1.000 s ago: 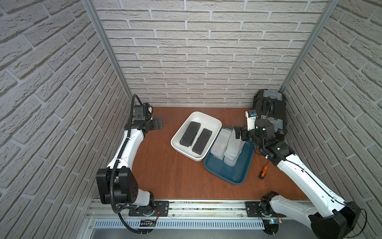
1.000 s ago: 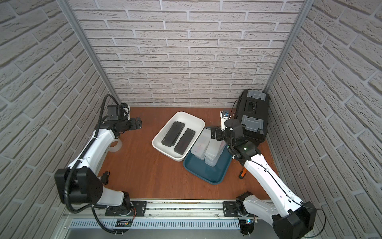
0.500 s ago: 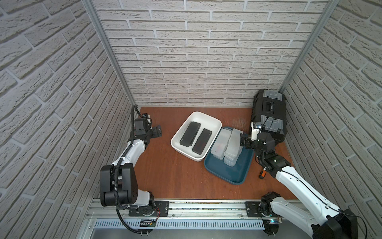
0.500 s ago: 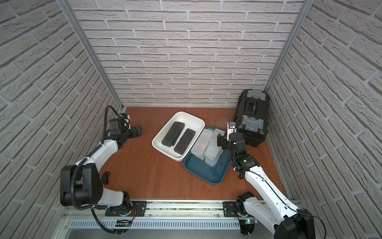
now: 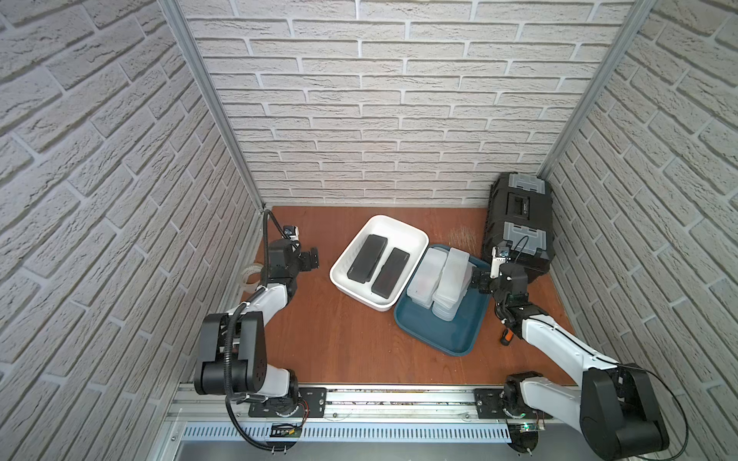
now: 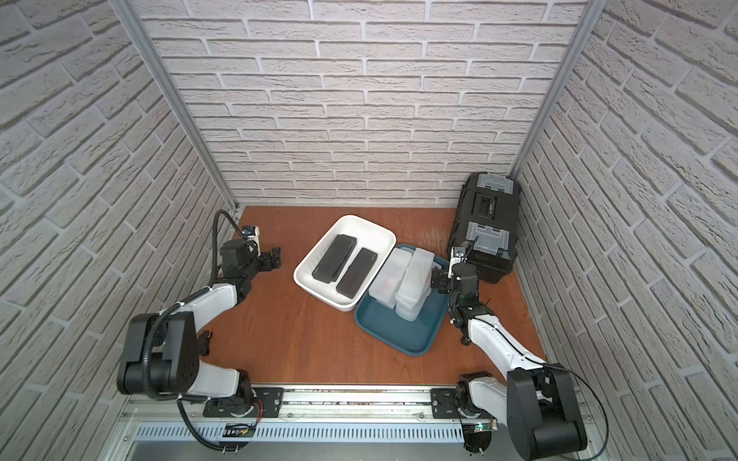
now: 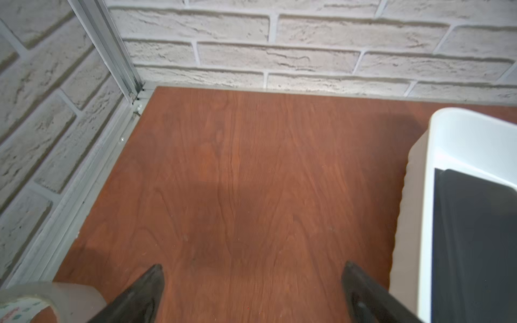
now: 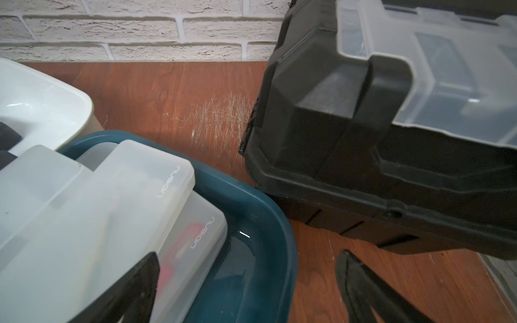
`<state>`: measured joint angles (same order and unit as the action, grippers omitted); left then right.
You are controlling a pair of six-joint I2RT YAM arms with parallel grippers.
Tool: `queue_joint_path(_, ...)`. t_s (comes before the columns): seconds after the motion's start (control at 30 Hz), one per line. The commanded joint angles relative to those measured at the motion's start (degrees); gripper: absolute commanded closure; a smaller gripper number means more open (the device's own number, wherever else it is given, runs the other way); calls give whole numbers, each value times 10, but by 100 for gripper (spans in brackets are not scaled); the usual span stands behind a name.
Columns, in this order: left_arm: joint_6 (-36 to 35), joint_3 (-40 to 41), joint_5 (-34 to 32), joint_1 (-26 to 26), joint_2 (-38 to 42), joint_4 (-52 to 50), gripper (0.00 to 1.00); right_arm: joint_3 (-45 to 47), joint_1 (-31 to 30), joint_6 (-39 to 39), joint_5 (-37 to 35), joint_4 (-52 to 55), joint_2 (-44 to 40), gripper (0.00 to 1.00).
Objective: Place the pencil cases by color into the storage box
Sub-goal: Reset both arms
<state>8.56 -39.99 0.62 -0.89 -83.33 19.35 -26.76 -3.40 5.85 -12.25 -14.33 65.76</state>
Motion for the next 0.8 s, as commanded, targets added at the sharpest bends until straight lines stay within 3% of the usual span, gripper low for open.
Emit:
queue_joint_path(0.0,-6,11,-17,4,-5,52,2,13,18,12,21,-82,10,2)
queue_joint_path(0.33,-6,51,-69,25,32,68,2,-14,69,29,82,-127,125,2)
queue_joint_path(0.77,-21,72,-112,48,58,62,2,-6,70,33,25,-140,121,2)
